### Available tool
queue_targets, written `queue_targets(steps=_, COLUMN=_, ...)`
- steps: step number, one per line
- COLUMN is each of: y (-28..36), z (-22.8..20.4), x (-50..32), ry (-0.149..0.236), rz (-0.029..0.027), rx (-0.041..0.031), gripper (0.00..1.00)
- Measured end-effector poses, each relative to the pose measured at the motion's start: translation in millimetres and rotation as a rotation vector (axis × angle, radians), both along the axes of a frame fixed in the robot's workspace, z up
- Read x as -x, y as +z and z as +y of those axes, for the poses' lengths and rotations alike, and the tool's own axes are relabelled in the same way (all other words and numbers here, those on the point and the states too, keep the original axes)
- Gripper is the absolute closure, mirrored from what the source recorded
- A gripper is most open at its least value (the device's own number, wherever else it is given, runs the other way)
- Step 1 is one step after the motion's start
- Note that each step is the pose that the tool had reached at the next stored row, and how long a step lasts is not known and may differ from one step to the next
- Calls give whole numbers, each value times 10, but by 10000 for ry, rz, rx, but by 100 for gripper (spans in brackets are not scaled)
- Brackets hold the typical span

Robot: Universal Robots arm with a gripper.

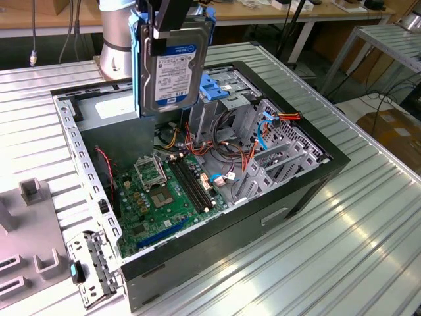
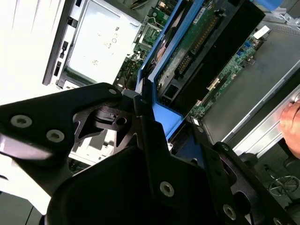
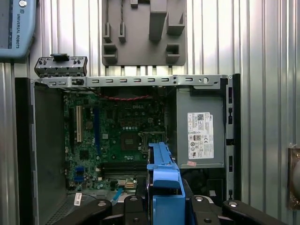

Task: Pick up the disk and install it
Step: 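Insert the disk into the insertion slot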

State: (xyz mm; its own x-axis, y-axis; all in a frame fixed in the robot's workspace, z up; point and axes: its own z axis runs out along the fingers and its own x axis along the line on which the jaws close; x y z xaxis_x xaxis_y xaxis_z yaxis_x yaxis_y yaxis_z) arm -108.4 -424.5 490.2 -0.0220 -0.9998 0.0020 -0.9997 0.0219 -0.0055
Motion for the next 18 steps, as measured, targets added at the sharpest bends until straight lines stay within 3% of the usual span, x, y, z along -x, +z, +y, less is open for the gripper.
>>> queue_targets(steps=18, y=-1, z=-83, x=0, ry=-1, rz=-1, rx=-1, gripper=63)
